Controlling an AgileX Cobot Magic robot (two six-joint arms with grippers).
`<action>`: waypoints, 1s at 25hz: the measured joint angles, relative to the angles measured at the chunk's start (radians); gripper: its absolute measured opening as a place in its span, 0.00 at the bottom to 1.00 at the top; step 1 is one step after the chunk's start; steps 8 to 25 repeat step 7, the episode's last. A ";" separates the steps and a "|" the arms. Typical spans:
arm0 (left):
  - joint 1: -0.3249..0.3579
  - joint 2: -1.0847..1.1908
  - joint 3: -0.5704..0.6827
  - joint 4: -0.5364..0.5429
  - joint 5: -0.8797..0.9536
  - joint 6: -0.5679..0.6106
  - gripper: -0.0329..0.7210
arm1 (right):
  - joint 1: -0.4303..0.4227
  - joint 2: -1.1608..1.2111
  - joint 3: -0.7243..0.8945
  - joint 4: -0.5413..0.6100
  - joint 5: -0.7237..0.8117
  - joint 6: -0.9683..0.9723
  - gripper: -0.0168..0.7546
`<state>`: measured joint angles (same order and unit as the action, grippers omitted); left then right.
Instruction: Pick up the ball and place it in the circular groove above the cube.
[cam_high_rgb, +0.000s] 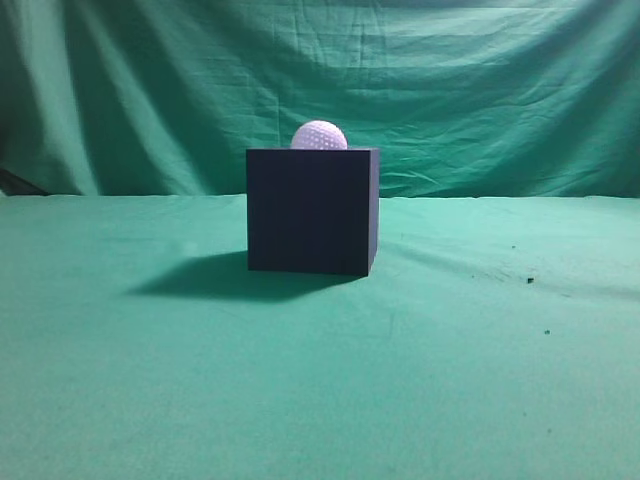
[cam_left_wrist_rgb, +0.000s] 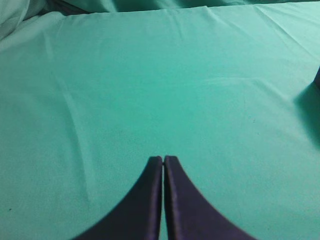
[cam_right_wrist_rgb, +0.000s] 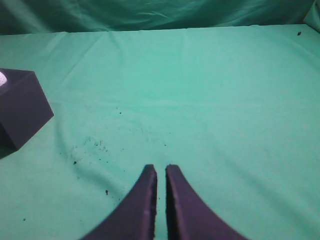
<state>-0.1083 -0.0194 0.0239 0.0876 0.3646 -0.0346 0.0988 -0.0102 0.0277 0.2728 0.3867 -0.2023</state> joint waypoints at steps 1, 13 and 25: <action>0.000 0.000 0.000 0.000 0.000 0.000 0.04 | 0.000 0.000 0.000 0.000 0.000 -0.001 0.08; 0.000 0.000 0.000 0.000 0.000 0.000 0.04 | 0.000 0.000 0.000 0.000 0.000 -0.002 0.08; 0.000 0.000 0.000 0.000 0.000 0.000 0.04 | 0.000 0.000 0.000 0.000 0.000 -0.002 0.08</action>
